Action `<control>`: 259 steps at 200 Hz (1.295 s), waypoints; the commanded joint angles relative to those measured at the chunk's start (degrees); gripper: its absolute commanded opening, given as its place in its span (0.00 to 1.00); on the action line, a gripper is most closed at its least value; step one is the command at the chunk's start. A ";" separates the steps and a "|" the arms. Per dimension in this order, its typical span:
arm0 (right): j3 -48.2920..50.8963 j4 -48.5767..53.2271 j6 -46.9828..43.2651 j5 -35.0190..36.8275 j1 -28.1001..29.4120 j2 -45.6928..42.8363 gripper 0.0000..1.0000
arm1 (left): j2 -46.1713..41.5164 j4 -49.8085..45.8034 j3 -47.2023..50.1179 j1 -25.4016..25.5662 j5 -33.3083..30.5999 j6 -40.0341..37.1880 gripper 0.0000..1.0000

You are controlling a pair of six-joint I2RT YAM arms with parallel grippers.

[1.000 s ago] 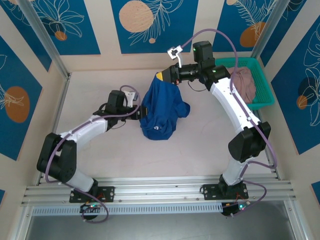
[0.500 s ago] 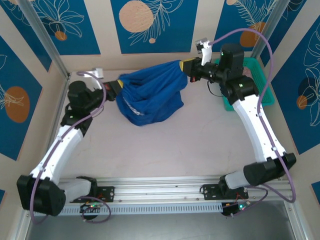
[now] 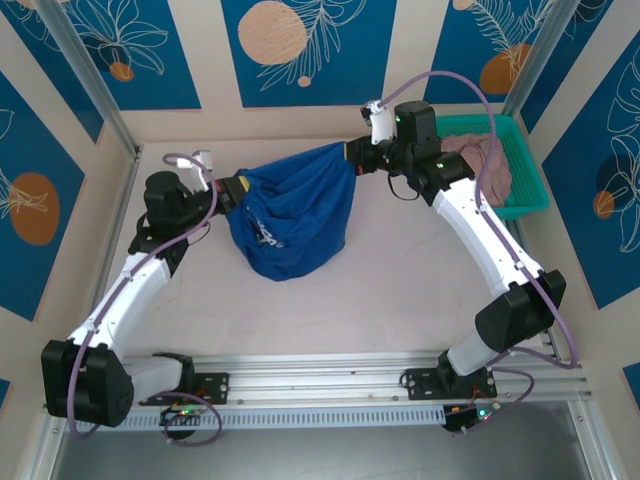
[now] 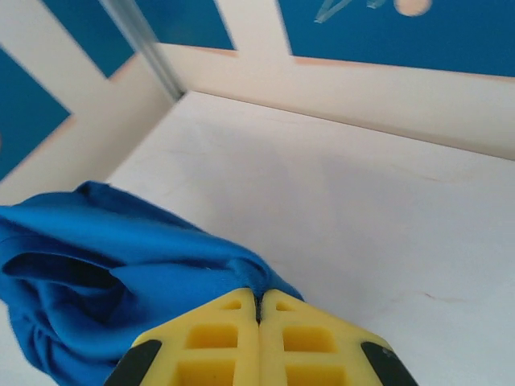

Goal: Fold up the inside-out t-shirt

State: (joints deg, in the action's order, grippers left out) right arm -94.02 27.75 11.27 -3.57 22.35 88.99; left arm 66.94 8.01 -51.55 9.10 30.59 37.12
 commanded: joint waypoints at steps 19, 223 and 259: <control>3.69 -4.78 -0.04 -6.61 -0.59 -4.45 0.00 | -0.51 -14.66 -0.71 -0.29 -16.19 -10.93 0.00; 6.64 -11.92 8.18 -24.12 1.73 -3.71 0.00 | 11.40 -16.08 -6.23 23.15 -29.85 -19.28 0.51; 7.07 -11.56 7.72 -24.50 1.65 -3.91 0.00 | 14.07 -14.96 -8.47 20.42 -27.31 -18.62 0.51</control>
State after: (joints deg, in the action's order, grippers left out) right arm -87.29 16.16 20.34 -26.44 23.68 86.89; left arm 80.23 -8.84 -57.23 31.42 2.87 19.09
